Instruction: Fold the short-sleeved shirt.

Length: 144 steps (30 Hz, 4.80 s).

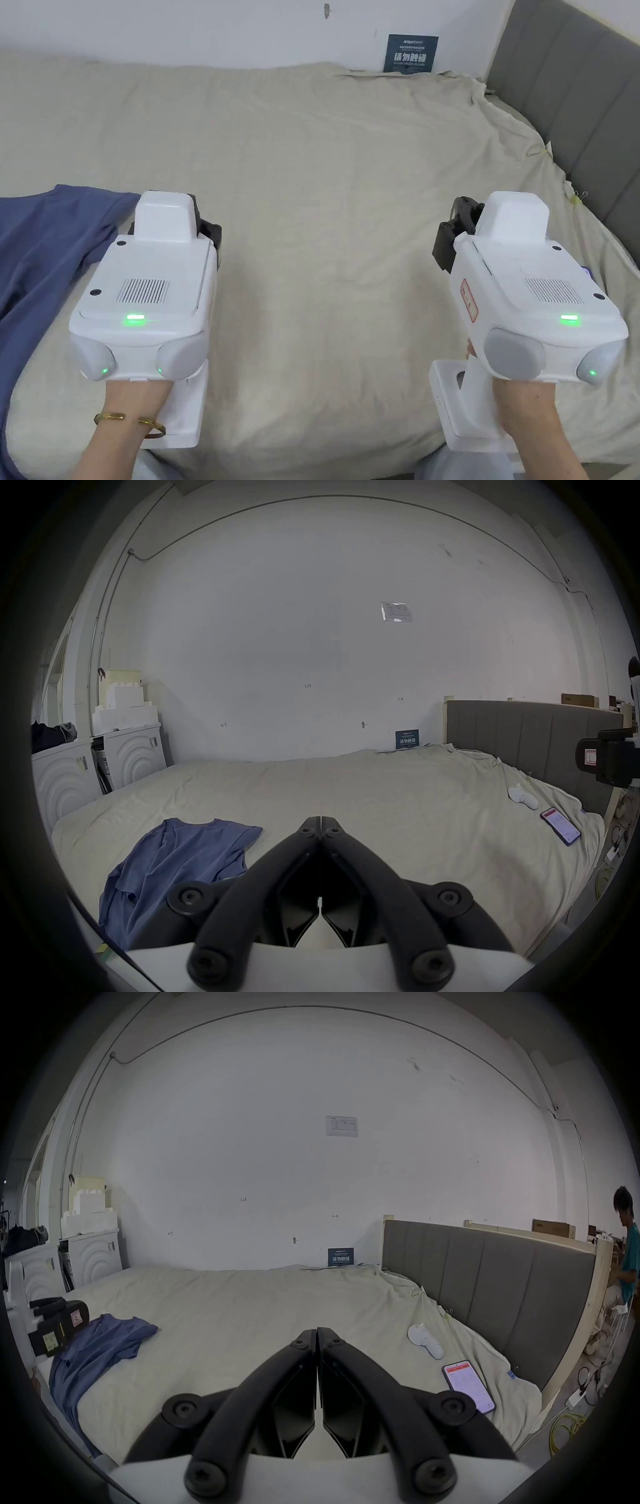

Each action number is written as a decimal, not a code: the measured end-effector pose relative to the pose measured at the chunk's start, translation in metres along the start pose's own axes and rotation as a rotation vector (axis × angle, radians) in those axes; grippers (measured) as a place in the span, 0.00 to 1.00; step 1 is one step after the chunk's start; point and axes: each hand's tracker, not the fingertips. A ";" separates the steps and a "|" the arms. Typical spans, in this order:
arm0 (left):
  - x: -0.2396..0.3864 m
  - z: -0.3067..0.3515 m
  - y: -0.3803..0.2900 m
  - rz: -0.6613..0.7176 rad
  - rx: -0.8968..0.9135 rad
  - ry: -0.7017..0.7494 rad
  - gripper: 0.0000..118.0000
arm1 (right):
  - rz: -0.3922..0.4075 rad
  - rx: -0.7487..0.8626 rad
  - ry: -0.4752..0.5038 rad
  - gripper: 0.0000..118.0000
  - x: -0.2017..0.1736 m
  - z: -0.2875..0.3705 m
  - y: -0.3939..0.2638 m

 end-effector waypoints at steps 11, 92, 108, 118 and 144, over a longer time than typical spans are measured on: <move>0.000 0.000 0.001 -0.006 -0.002 -0.016 0.00 | 0.022 -0.006 0.015 0.00 -0.005 0.003 0.000; -0.164 0.084 -0.016 0.065 -0.043 0.409 0.00 | 0.113 -0.015 0.565 0.00 -0.205 -0.011 0.006; -0.188 0.075 -0.019 0.178 -0.065 0.442 1.00 | 0.119 -0.009 0.594 0.00 -0.211 -0.004 0.008; -0.227 -0.004 -0.007 0.224 -0.287 0.318 1.00 | 0.111 -0.013 0.574 0.00 -0.210 -0.023 0.007; -0.348 -0.344 -0.053 0.137 -1.033 0.107 1.00 | 0.123 -0.171 0.448 0.00 -0.230 -0.136 -0.030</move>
